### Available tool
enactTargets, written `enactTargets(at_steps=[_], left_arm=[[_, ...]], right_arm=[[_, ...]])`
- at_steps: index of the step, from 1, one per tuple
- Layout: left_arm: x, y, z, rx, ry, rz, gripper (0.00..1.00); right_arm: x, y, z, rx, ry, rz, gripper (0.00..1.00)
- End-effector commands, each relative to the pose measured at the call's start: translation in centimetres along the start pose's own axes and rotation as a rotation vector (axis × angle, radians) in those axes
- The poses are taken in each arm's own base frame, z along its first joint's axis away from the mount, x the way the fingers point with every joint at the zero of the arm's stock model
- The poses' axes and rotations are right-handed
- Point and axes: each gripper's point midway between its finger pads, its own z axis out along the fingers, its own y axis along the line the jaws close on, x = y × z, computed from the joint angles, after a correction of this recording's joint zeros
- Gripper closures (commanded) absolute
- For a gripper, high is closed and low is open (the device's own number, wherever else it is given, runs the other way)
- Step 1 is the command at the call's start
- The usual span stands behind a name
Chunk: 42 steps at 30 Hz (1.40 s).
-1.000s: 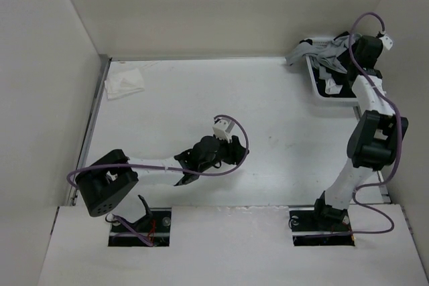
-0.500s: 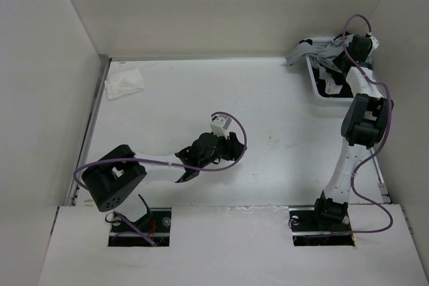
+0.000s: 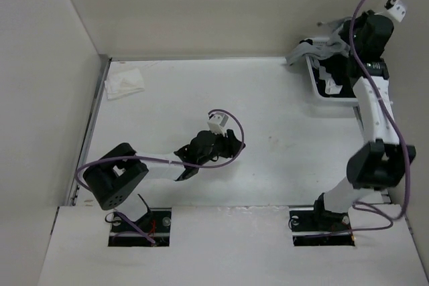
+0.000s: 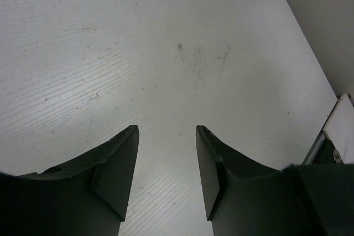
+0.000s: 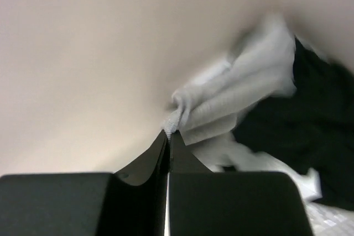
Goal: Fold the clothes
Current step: Move the tank top to the center of the board
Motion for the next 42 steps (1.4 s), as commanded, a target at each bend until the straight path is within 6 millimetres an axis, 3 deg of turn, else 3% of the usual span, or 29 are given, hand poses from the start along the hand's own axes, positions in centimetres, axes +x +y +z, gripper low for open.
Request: enactTargets(at_steps=[1, 2, 3, 6, 7, 10, 12, 15, 16, 17, 19, 20, 22, 24, 26, 28, 30, 35, 37, 38, 40, 41, 42], left_arm=[[-3.7, -1.5, -1.1, 0.055, -0.111, -0.033, 0.56], [-4.3, -1.2, -1.4, 0.044, -0.126, -0.045, 0.57], [-4.9, -0.6, -1.8, 0.026, -0.144, -0.062, 0.57], [-7.4, 1.6, -3.7, -0.043, -0.204, -0.124, 0.57], [-8.0, 2.1, -4.3, -0.059, -0.222, -0.143, 0.57], [-10.0, 4.4, -6.6, -0.114, -0.285, -0.208, 0.57], [-11.1, 6.7, -9.0, -0.164, -0.344, -0.276, 0.57], [-11.4, 8.5, -11.1, -0.2, -0.383, -0.325, 0.57], [-11.4, 9.2, -11.8, -0.216, -0.393, -0.34, 0.57], [-11.5, 9.5, -12.2, -0.224, -0.402, -0.347, 0.57], [-11.2, 10.9, -13.3, -0.257, -0.422, -0.366, 0.57], [-11.2, 11.1, -13.3, -0.261, -0.423, -0.367, 0.57], [-10.7, 12.1, -13.4, -0.292, -0.413, -0.378, 0.57], [-10.6, 12.4, -12.9, -0.293, -0.392, -0.381, 0.57], [-10.9, 12.3, -12.4, -0.288, -0.382, -0.378, 0.57], [-11.5, 11.7, -11.9, -0.267, -0.38, -0.373, 0.57], [-12.5, 10.9, -11.4, -0.239, -0.387, -0.368, 0.57], [-14.9, 8.8, -11.5, -0.183, -0.422, -0.359, 0.57], [-15.7, 8.5, -12.2, -0.171, -0.455, -0.371, 0.57], [-16.0, 8.4, -12.7, -0.166, -0.469, -0.375, 0.57], [-16.3, 8.4, -13.4, -0.17, -0.488, -0.382, 0.57], [-16.4, 8.5, -13.8, -0.175, -0.497, -0.384, 0.57], [-16.4, 8.6, -14.2, -0.183, -0.502, -0.386, 0.57]], right_arm=[[-13.8, 13.1, -15.4, -0.334, -0.354, 0.053, 1.0], [-14.8, 14.2, -17.5, -0.365, -0.376, 0.056, 1.0], [-16.3, 16.2, -21.7, -0.432, -0.409, 0.063, 1.0], [-18.5, 18.9, -28.7, -0.538, -0.449, 0.078, 1.0], [-19.2, 19.8, -31.8, -0.584, -0.457, 0.087, 1.0], [-19.3, 21.3, -36.0, -0.655, -0.439, 0.102, 1.0], [-18.0, 22.5, -37.8, -0.699, -0.402, 0.101, 1.0], [-13.6, 24.9, -37.5, -0.742, -0.309, 0.069, 1.0], [-10.4, 26.1, -36.5, -0.749, -0.256, 0.038, 1.0], [-9.7, 26.2, -36.3, -0.747, -0.245, 0.031, 1.0], [-2.8, 28.0, -33.6, -0.745, -0.138, -0.018, 1.0], [-2.1, 28.1, -33.3, -0.745, -0.129, -0.022, 1.0], [2.9, 29.1, -31.2, -0.742, -0.035, -0.038, 1.0], [6.0, 30.1, -29.9, -0.745, 0.022, -0.053, 1.0], [7.7, 31.0, -28.7, -0.739, 0.045, -0.074, 1.0], [7.3, 31.7, -28.2, -0.736, 0.031, -0.086, 1.0], [4.7, 32.3, -28.0, -0.729, -0.024, -0.09, 1.0], [-5.1, 32.9, -30.5, -0.732, -0.183, -0.11, 1.0], [-7.0, 32.9, -32.4, -0.74, -0.22, -0.126, 1.0], [-7.5, 32.9, -33.4, -0.745, -0.231, -0.133, 1.0], [-6.2, 32.9, -35.0, -0.767, -0.211, -0.165, 1.0], [-4.8, 32.8, -35.9, -0.789, -0.185, -0.184, 1.0], [-2.2, 32.7, -36.9, -0.813, -0.135, -0.211, 0.99]])
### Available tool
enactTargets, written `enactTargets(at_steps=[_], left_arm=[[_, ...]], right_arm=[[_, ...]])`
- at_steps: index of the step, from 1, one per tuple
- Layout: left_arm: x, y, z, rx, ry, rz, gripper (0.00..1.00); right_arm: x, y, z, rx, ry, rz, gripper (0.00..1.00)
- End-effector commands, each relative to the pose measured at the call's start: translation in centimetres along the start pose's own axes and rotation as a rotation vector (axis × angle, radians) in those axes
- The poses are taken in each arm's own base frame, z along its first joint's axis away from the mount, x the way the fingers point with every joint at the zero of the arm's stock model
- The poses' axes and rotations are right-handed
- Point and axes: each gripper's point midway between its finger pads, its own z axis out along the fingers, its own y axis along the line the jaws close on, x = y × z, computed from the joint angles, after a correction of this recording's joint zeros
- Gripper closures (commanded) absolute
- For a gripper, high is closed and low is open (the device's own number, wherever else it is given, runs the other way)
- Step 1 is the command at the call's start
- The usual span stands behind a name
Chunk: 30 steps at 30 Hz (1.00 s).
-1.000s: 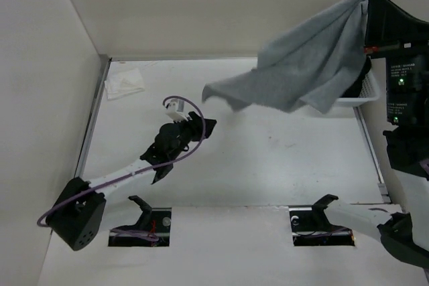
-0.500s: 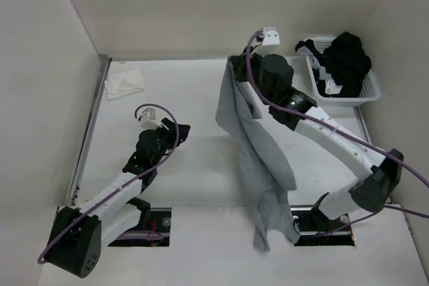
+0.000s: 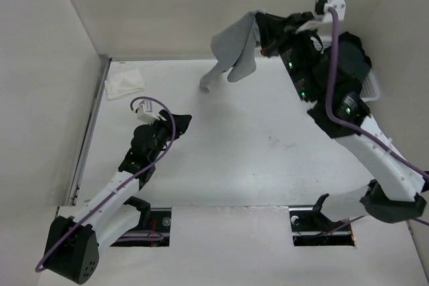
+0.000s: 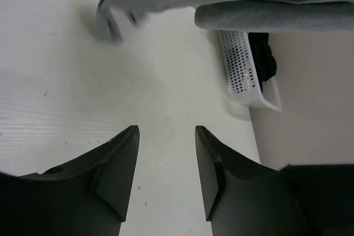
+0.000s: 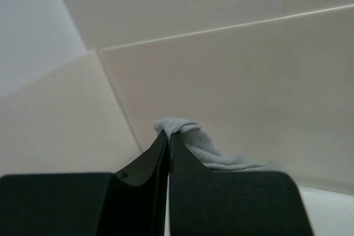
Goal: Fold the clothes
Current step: Move the tank top to the center of the board, then flatten the tank top out
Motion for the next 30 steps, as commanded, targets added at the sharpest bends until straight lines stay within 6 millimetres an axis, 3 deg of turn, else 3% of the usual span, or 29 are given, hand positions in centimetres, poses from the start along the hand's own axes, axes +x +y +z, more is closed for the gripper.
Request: enactTargets(at_steps=[1, 3, 5, 7, 8, 11, 14, 16, 20, 23, 26, 27, 30], left_arm=[[-2.5, -1.7, -1.2, 0.044, -0.074, -0.022, 0.58], [-2.7, -0.4, -1.9, 0.005, -0.089, -0.025, 0.58], [-2.7, 1.4, -2.7, -0.047, -0.098, -0.025, 0.58], [-2.2, 3.7, -3.4, -0.111, -0.092, -0.027, 0.58], [-1.7, 5.0, -3.6, -0.145, -0.079, -0.024, 0.58], [-0.1, 7.5, -4.2, -0.216, -0.032, -0.003, 0.59], [1.2, 9.3, -4.6, -0.273, 0.013, 0.034, 0.6], [1.9, 9.8, -4.6, -0.294, 0.036, 0.055, 0.61], [3.2, 11.2, -4.5, -0.366, 0.081, 0.113, 0.62], [4.4, 11.7, -4.1, -0.397, 0.124, 0.172, 0.61], [5.9, 11.4, -3.1, -0.402, 0.184, 0.232, 0.59], [6.5, 10.9, -2.6, -0.383, 0.203, 0.251, 0.59], [7.6, 9.5, -1.4, -0.341, 0.232, 0.273, 0.57]], right_arm=[[5.4, 2.2, -2.9, -0.043, 0.115, -0.073, 0.99], [12.3, 3.2, -6.1, -0.036, 0.243, -0.076, 0.99], [20.2, 3.8, -10.6, 0.015, 0.36, -0.071, 0.99], [27.7, 4.7, -16.1, 0.048, 0.462, -0.069, 0.96], [31.1, 5.3, -18.8, 0.049, 0.514, -0.054, 0.9], [36.8, 7.7, -25.2, -0.043, 0.687, -0.038, 0.67], [37.9, 6.5, -28.0, -0.042, 0.797, -0.023, 0.59], [37.2, 4.5, -27.9, 0.0, 0.782, -0.002, 0.6], [37.3, -0.7, -26.7, 0.133, 0.769, 0.114, 0.84], [39.3, -4.7, -26.4, 0.238, 0.827, 0.183, 0.89], [41.8, -9.2, -26.1, 0.353, 0.885, 0.207, 0.77], [42.4, -10.7, -26.0, 0.396, 0.889, 0.222, 0.64], [43.9, -12.0, -25.9, 0.404, 0.933, 0.251, 0.51]])
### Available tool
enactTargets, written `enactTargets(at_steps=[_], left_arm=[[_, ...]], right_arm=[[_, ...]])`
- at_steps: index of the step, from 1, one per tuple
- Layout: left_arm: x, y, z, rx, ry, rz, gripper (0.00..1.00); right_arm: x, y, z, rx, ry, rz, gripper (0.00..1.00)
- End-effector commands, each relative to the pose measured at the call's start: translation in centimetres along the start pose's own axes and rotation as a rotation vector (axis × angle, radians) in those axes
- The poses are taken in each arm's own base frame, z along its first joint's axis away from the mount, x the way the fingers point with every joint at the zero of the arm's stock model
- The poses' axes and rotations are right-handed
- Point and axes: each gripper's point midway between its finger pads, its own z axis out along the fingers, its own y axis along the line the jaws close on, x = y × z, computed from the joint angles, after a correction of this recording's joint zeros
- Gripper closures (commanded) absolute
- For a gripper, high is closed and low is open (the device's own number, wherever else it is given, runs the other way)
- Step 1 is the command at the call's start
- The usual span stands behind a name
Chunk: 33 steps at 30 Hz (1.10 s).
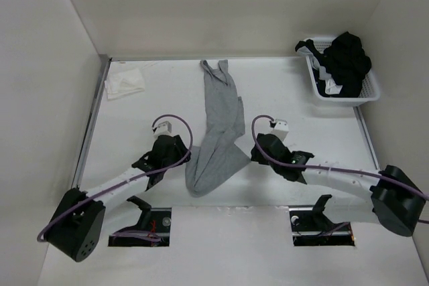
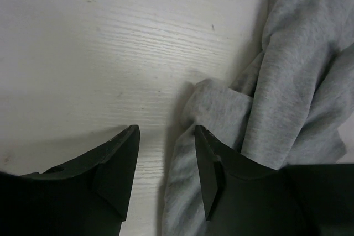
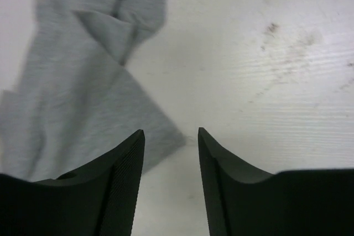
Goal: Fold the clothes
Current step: Flatten the tank top out
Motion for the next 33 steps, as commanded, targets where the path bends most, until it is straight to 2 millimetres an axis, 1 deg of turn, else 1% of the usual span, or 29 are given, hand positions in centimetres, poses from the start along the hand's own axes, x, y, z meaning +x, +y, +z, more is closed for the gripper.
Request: enactTargets(at_steps=[1, 5, 6, 7, 8, 12, 13, 15, 16, 17, 18, 19, 20, 21, 22, 23, 24, 25, 26, 27, 28, 29, 31, 32, 33], left_arm=[[-3.2, -4.3, 0.6, 0.093, -0.098, 0.046, 0.56], [-2.6, -4.9, 1.4, 0.101, -0.071, 0.068, 0.56], [-2.5, -5.0, 1.5, 0.106, -0.066, 0.07, 0.56], [-2.3, -5.3, 1.5, 0.12, -0.06, 0.073, 0.56], [-2.1, -5.3, 1.6, 0.124, -0.053, 0.076, 0.56], [-1.2, -5.0, 1.9, 0.123, -0.016, 0.08, 0.57], [-1.0, -5.0, 2.0, 0.125, -0.009, 0.081, 0.57], [-0.5, -5.1, 2.1, 0.136, 0.013, 0.086, 0.6], [-0.3, -5.2, 2.1, 0.142, 0.024, 0.087, 0.62], [-0.2, -5.2, 2.1, 0.144, 0.027, 0.081, 0.66], [-0.3, -5.2, 2.0, 0.145, 0.027, 0.077, 0.68], [-1.0, -5.6, 1.6, 0.164, 0.002, 0.06, 0.76], [-1.2, -5.7, 1.5, 0.168, -0.002, 0.058, 0.77], [-1.8, -6.2, 1.1, 0.184, -0.022, 0.052, 0.8], [-2.5, -6.8, 0.5, 0.205, -0.044, 0.043, 0.82], [-3.1, -7.2, -0.1, 0.223, -0.066, 0.036, 0.84], [-3.5, -7.4, -0.7, 0.234, -0.081, 0.026, 0.86], [-3.7, -7.3, -1.2, 0.233, -0.093, 0.011, 0.88], [-3.8, -6.9, -1.7, 0.23, -0.103, -0.005, 0.9], [-4.0, -6.3, -2.2, 0.218, -0.116, -0.029, 0.91], [-4.2, -5.1, -3.0, 0.189, -0.145, -0.064, 0.91], [-4.2, -4.0, -3.6, 0.167, -0.166, -0.086, 0.9], [-3.9, -2.2, -4.5, 0.136, -0.204, -0.13, 0.84], [-3.6, -1.4, -4.7, 0.12, -0.213, -0.142, 0.81], [-3.2, -0.4, -4.8, 0.092, -0.219, -0.155, 0.76]], right_arm=[[1.2, 1.6, 1.0, -0.108, 0.096, 0.076, 0.48], [3.0, 2.3, 2.5, -0.161, 0.182, 0.096, 0.46], [3.6, 2.4, 2.9, -0.168, 0.211, 0.097, 0.47], [4.5, 2.8, 3.3, -0.181, 0.25, 0.103, 0.52], [4.8, 2.8, 3.5, -0.18, 0.261, 0.107, 0.54], [6.2, 2.2, 4.0, -0.144, 0.303, 0.121, 0.58], [6.4, 2.1, 4.1, -0.138, 0.311, 0.125, 0.62], [7.1, 2.0, 4.4, -0.131, 0.333, 0.132, 0.79], [6.8, 2.1, 4.5, -0.129, 0.32, 0.143, 0.92], [5.8, 2.4, 4.3, -0.142, 0.282, 0.16, 0.98], [5.2, 2.5, 4.1, -0.146, 0.26, 0.165, 0.99], [1.8, 2.6, 2.8, -0.154, 0.141, 0.185, 1.0], [1.4, 2.4, 2.5, -0.152, 0.128, 0.186, 1.0], [-0.8, 1.5, 1.0, -0.125, 0.055, 0.195, 1.0], [-2.2, 0.7, -0.2, -0.103, 0.011, 0.201, 1.0], [-3.5, -0.5, -1.7, -0.074, -0.039, 0.212, 1.0], [-4.2, -1.4, -2.8, -0.059, -0.065, 0.222, 1.0], [-4.7, -3.1, -4.7, -0.037, -0.093, 0.249, 1.0], [-4.5, -3.8, -5.5, -0.03, -0.093, 0.269, 1.0], [-4.0, -4.8, -6.3, -0.019, -0.085, 0.311, 1.0], [-3.1, -5.9, -6.8, -0.006, -0.076, 0.364, 1.0], [-2.5, -6.2, -7.0, -0.004, -0.069, 0.39, 1.0], [0.3, -7.1, -7.0, 0.007, -0.019, 0.457, 1.0], [1.0, -7.6, -6.8, 0.021, -0.013, 0.468, 1.0], [1.7, -8.1, -6.6, 0.041, -0.005, 0.473, 1.0]])
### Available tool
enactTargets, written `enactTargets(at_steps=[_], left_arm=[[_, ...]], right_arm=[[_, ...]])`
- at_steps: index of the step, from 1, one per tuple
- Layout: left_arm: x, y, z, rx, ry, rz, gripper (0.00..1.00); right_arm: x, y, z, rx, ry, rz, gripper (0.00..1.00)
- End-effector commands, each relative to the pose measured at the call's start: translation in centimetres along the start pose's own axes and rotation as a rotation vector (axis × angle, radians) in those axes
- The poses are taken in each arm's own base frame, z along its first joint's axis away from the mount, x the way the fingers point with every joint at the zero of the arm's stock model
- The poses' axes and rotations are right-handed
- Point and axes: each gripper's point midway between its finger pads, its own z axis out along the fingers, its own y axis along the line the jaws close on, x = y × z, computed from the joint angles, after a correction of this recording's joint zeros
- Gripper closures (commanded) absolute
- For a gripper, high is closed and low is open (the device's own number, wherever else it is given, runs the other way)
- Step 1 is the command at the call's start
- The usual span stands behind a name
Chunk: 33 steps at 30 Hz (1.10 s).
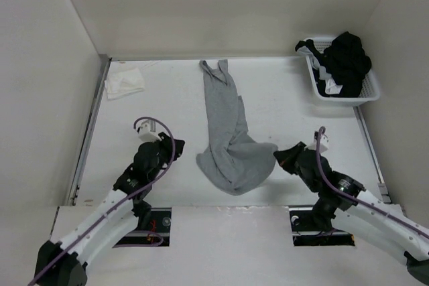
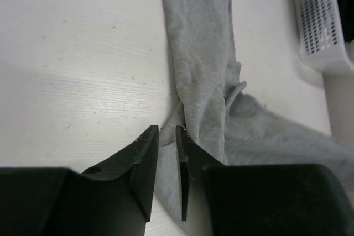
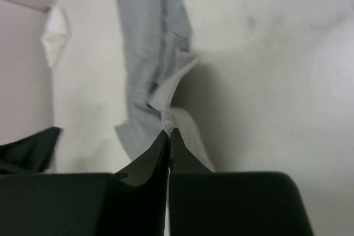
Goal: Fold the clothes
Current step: Flatten the tank top out
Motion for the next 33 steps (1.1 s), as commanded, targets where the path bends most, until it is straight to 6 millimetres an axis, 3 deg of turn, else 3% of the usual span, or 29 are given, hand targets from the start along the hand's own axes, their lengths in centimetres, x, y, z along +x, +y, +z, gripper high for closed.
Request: enactTargets(at_steps=[1, 3, 6, 10, 14, 18, 20, 24, 25, 26, 28, 29, 31, 33], left_arm=[[1.5, 5.2, -1.7, -0.169, -0.017, -0.064, 0.68], [1.3, 4.2, -1.4, -0.144, -0.013, -0.06, 0.61], [2.2, 1.6, 0.0, -0.102, 0.068, 0.023, 0.6], [5.4, -2.1, 1.9, -0.032, 0.185, 0.168, 0.55], [7.4, -2.0, 3.2, -0.076, 0.25, 0.204, 0.52], [7.7, -2.3, 4.3, -0.079, 0.254, 0.216, 0.48], [8.3, -2.2, 4.9, -0.097, 0.283, 0.243, 0.49], [9.3, -1.3, 5.5, -0.132, 0.322, 0.273, 0.74], [9.0, -1.2, 5.8, -0.14, 0.314, 0.263, 0.89], [8.6, -1.4, 6.0, -0.142, 0.301, 0.256, 0.92], [4.8, -4.2, 7.5, -0.094, 0.209, 0.207, 0.98], [4.1, -4.7, 7.6, -0.087, 0.194, 0.201, 0.98], [-1.6, -9.4, 8.2, 0.008, 0.069, 0.157, 0.99], [-7.8, -12.9, 6.5, 0.091, -0.072, 0.113, 0.99]], right_arm=[[3.8, -7.4, -0.2, 0.24, 0.072, 0.024, 1.0], [3.9, -7.6, -0.1, 0.257, 0.073, 0.012, 1.0], [3.7, -6.0, 0.5, 0.222, 0.07, -0.035, 1.0], [3.2, -3.9, 1.5, 0.154, 0.057, -0.07, 1.0], [3.5, -2.6, 2.1, 0.093, 0.073, -0.072, 1.0], [4.2, -2.2, 2.7, 0.066, 0.094, -0.078, 1.0], [4.3, -2.1, 2.8, 0.06, 0.092, -0.075, 0.99], [3.8, -1.7, 2.9, 0.041, 0.079, -0.083, 0.99], [3.3, -1.2, 3.0, 0.028, 0.065, -0.084, 0.99], [2.9, -1.0, 3.1, 0.023, 0.057, -0.089, 0.99], [0.7, 0.8, 3.7, -0.009, 0.014, -0.121, 0.99], [0.5, 0.9, 3.8, -0.011, 0.01, -0.126, 0.99], [-2.5, 3.1, 3.8, -0.046, -0.05, -0.153, 0.99], [-4.8, 5.3, 2.6, -0.104, -0.102, -0.146, 0.99]])
